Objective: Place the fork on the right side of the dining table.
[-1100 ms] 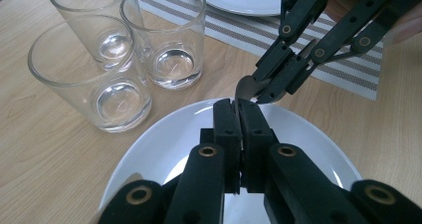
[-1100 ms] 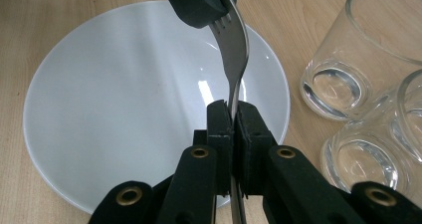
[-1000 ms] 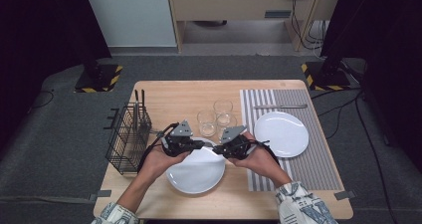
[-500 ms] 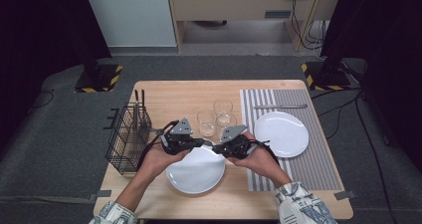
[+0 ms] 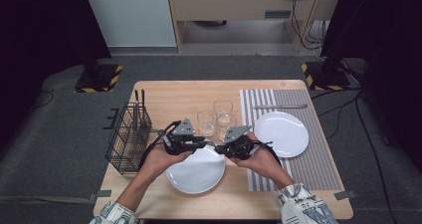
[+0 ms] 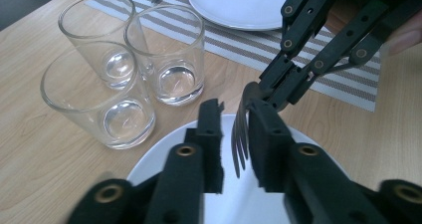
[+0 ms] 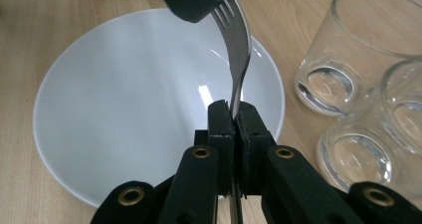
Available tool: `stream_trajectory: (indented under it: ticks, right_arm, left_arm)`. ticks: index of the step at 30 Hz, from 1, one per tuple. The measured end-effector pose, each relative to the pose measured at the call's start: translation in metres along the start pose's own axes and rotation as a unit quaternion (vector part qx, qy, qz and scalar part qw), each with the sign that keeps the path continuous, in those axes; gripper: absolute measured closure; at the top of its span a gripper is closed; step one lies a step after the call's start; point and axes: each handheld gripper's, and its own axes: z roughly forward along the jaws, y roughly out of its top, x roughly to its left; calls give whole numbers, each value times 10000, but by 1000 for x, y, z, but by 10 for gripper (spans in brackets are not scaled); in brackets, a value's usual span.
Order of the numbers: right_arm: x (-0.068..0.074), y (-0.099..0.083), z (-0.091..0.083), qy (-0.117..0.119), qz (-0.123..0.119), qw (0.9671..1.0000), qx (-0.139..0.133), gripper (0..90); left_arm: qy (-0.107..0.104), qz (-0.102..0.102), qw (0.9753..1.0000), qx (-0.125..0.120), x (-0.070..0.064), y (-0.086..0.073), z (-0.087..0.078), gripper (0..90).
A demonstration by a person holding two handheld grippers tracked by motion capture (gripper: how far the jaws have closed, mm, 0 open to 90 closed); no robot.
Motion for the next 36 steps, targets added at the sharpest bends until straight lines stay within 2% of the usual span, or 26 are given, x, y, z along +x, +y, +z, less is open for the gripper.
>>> stream_trajectory:
  ticks: [2,5,8,13,17,25,36]
  right_arm:
    - [-2,-2,-3,-46,48,10000,-3,871]
    - [-4,-5,-7,-142,93,9998,38,871]
    - [-7,-10,-13,-260,177,9995,30,871]
    - [-11,-18,-21,-463,312,9984,50,870]
    - [-12,-26,-27,-574,348,9977,47,870]
    - [-14,-45,-35,-742,522,9958,113,870]
    - [-13,-65,-55,-907,648,9937,83,870]
  left_arm:
    - [71,-46,10000,-40,-1,-1,1,592]
    - [139,2,9999,-33,-4,-4,3,531]
    - [275,12,9996,-8,-7,-9,5,394]
    - [436,-163,9989,-1,-7,-19,9,286]
    - [509,-224,9985,-15,-8,-27,13,202]
    - [578,-330,9977,120,-9,-41,22,138]
    - [655,-482,9967,-70,-10,-46,16,109]
